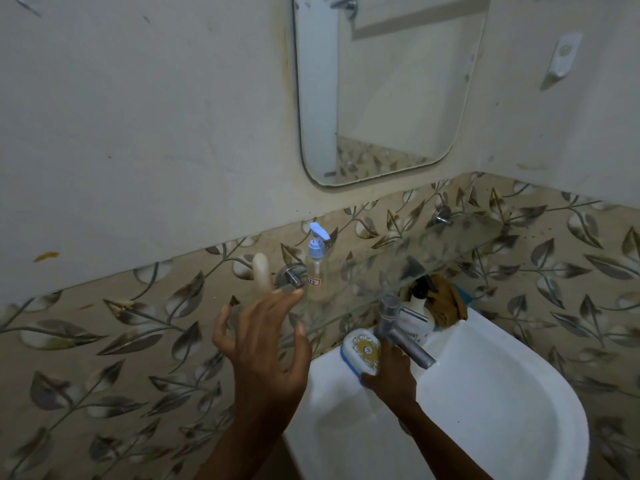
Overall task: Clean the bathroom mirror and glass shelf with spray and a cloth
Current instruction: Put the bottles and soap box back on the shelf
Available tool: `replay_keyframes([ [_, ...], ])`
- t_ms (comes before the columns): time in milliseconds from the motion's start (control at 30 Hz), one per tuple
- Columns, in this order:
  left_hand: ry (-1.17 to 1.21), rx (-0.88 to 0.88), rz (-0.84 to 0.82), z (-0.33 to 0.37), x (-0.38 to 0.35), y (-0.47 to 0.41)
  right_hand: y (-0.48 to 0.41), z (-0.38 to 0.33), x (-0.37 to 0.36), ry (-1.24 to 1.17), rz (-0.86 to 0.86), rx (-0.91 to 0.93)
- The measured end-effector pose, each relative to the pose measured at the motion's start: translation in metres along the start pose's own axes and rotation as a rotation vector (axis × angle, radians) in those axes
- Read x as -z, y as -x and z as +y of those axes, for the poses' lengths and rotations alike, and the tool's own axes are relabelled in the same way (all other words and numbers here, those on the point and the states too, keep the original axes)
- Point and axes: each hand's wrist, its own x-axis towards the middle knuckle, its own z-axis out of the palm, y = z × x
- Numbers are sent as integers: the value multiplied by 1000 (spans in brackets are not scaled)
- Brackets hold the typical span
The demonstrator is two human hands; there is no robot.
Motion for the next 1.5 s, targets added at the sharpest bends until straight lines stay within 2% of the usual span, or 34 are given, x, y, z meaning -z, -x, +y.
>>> replay_keyframes([
  [133,-48,11,16,-6,-2,2,18,-3,20,-175,4,-8],
  [267,-77,-11,39,-8,-3,-4,53,-3,81,-240,82,14],
  [400,-91,-32,66,-7,-7,-8,83,-10,156,-245,228,70],
  [533,-78,-45,72,-7,-7,-10,93,-40,198,-324,386,225],
  [667,-55,-51,95,-4,-5,-11,65,-67,196,-335,436,266],
  [900,-30,-77,135,1,2,-6,17,-114,168,-156,378,283],
  [1200,27,-167,105,15,-4,1,10,-117,153,-137,376,299],
  [1300,79,-189,74,17,-4,1,14,-102,169,-312,403,308],
  [1433,108,-192,41,20,-1,4,16,-58,196,-542,592,230],
  [1500,105,-184,23,22,-5,5,15,-44,197,-612,515,182],
])
